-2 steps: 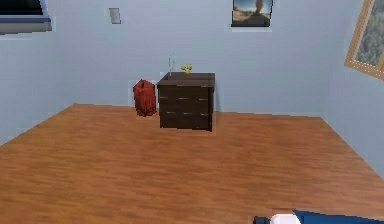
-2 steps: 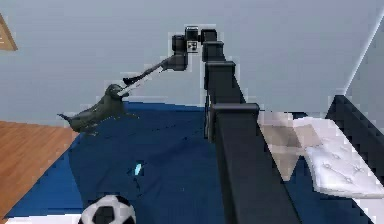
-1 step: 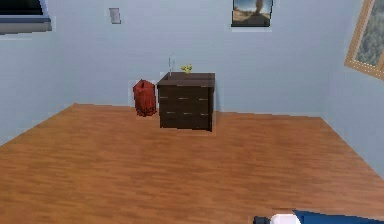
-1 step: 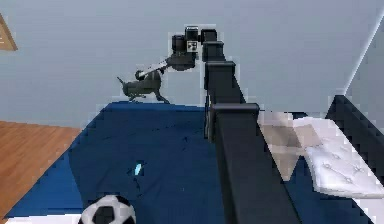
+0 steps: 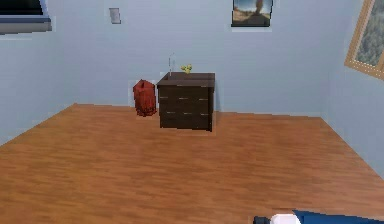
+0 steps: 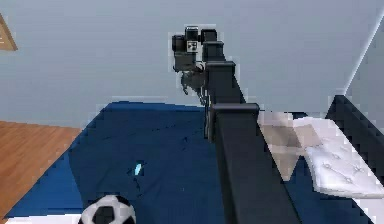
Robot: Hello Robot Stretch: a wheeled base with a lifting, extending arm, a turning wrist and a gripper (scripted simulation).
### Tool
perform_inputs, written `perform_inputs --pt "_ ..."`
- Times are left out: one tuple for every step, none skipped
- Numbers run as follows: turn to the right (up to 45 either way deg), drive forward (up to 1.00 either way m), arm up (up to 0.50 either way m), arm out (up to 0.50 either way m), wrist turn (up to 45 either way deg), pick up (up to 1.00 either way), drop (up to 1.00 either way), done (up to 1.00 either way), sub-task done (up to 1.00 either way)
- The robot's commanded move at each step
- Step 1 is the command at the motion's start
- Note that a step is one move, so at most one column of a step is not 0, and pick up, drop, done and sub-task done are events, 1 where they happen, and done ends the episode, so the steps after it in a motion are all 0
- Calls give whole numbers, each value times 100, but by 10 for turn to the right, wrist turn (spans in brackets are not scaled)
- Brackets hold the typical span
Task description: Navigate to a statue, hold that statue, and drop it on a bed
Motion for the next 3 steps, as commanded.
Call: perform_inputs --pt "0 0 -32 0 0 0 0 0 0" --pt "0 0 -32 0 0 0 0 0 0" --pt "0 0 0 0 0 0 100 0 0"
